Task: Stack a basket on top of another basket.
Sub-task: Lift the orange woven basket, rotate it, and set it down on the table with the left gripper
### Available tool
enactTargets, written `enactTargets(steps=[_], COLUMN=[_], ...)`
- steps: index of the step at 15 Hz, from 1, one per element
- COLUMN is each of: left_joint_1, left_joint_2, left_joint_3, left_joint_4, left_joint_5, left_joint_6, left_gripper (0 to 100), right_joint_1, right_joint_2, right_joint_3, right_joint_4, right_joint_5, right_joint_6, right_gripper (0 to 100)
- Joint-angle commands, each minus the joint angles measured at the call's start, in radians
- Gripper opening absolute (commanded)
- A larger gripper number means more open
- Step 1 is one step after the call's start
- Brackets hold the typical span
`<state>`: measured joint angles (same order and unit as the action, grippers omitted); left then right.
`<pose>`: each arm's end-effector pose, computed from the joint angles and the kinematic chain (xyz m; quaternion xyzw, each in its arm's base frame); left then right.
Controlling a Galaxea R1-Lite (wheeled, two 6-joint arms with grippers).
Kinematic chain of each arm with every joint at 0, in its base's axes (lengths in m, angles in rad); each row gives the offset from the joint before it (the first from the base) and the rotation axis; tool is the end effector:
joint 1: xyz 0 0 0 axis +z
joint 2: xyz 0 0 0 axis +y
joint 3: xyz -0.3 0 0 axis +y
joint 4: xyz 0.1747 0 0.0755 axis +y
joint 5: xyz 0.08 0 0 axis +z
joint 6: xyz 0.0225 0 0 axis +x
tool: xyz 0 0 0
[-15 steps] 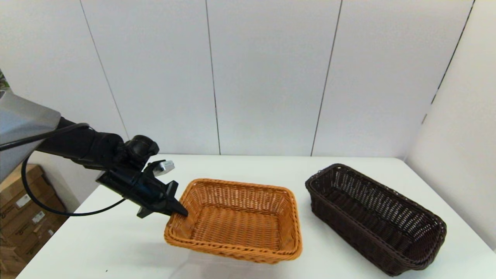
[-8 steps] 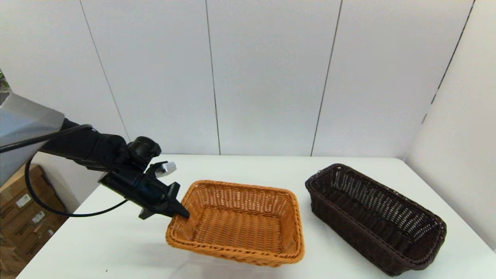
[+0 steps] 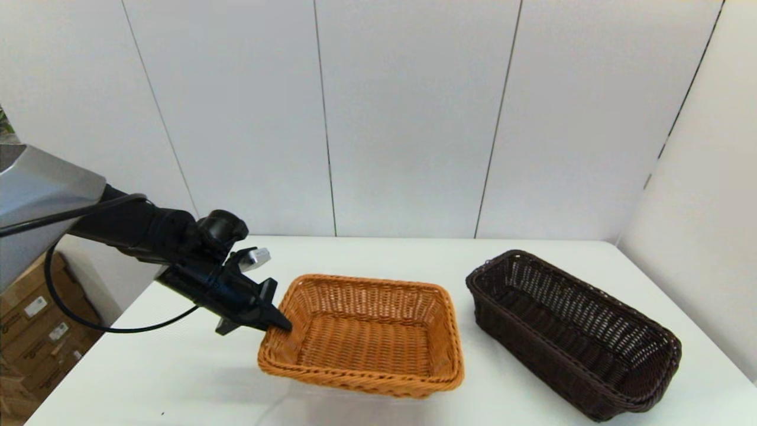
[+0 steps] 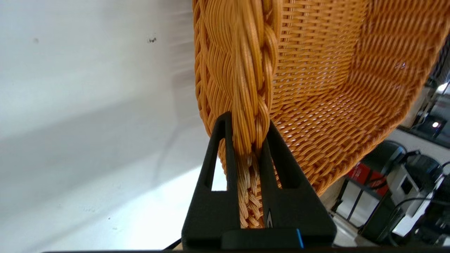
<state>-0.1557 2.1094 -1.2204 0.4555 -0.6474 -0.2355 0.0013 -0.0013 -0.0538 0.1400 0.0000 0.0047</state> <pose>0.3383 -0.0668 0.0740 -0.2351 0.6358 -0.2327 0.6974 -0.0276 0.0000 0.0759 0.0023 0.0424 0.0005 0.9991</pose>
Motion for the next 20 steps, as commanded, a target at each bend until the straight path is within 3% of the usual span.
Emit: enactTargets(steps=[1, 20], left_joint_1=[-0.001, -0.005], left_joint_2=[0.008, 0.004], left_joint_3=[0.002, 0.001], left_joint_4=[0.000, 0.000], left_joint_5=[-0.001, 0.031], left_joint_6=[-0.004, -0.093], left_gripper=[0, 0], right_joint_1=[0.000, 0.000], right_joint_2=[0.001, 0.001], right_joint_3=[0.000, 0.000], right_joint_4=[0.001, 0.001], right_joint_5=[0.000, 0.000], right_joint_6=[0.000, 0.000], right_gripper=[100, 100])
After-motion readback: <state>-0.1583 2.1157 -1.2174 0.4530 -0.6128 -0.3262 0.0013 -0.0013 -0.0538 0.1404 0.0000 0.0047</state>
